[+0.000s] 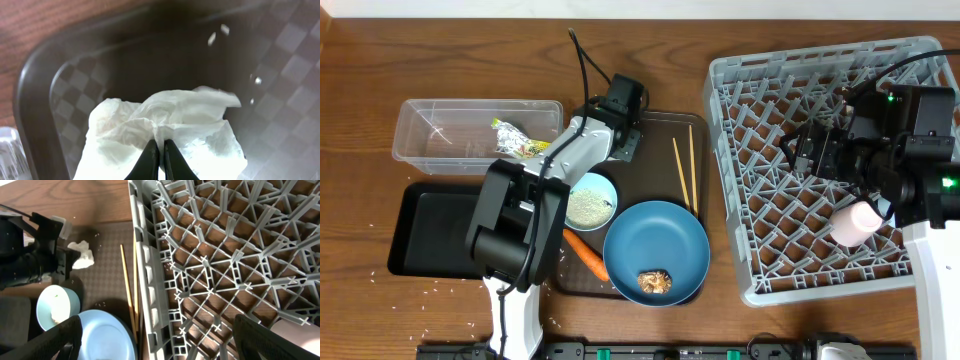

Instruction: Sort waste into correct bins and load items into the dishwasher rack

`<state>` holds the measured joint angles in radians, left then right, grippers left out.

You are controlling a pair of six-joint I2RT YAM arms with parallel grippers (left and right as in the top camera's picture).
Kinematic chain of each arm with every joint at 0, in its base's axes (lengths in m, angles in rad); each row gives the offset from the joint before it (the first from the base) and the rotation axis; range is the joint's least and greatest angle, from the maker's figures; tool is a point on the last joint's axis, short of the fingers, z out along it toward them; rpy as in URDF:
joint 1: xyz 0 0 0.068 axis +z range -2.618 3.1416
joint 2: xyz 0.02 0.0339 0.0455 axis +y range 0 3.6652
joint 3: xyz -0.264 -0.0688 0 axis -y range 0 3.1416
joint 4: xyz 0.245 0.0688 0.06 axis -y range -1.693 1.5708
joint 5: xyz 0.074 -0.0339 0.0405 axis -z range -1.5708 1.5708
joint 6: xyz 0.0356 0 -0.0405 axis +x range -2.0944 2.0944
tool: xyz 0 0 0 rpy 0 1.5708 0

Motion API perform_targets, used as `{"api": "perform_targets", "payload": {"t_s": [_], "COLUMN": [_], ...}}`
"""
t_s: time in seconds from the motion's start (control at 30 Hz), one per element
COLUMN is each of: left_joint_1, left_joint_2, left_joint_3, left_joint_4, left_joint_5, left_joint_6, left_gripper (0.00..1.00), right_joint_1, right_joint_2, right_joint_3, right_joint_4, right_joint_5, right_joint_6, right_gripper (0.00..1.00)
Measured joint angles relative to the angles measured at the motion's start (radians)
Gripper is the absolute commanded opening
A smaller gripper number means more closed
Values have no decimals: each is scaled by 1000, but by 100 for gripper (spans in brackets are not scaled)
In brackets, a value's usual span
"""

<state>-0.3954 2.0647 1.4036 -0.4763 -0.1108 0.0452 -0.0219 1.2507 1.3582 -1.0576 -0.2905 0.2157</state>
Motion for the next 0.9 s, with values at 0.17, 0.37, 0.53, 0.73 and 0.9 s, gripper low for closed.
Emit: {"api": "perform_targets", "payload": {"t_s": [0.17, 0.37, 0.53, 0.73, 0.9], "left_joint_1": [-19, -39, -35, 31, 160], "left_joint_2": [-31, -195, -323, -439, -457], "left_joint_3": [0, -1, -1, -1, -1], "left_joint_4": [-37, -41, -61, -119, -123], "left_joint_5": [0, -1, -64, -144, -163], "left_joint_6": [0, -6, -46, -68, -63], "left_gripper": [6, 6, 6, 6, 6], "right_joint_1": [0, 0, 0, 0, 0], "right_joint_2": [0, 0, 0, 0, 0], "right_joint_3": [0, 0, 0, 0, 0], "right_joint_4": [2, 3, 3, 3, 5], "right_joint_5": [0, 0, 0, 0, 0], "right_joint_6": [0, 0, 0, 0, 0], "right_gripper": [89, 90, 90, 90, 90]}}
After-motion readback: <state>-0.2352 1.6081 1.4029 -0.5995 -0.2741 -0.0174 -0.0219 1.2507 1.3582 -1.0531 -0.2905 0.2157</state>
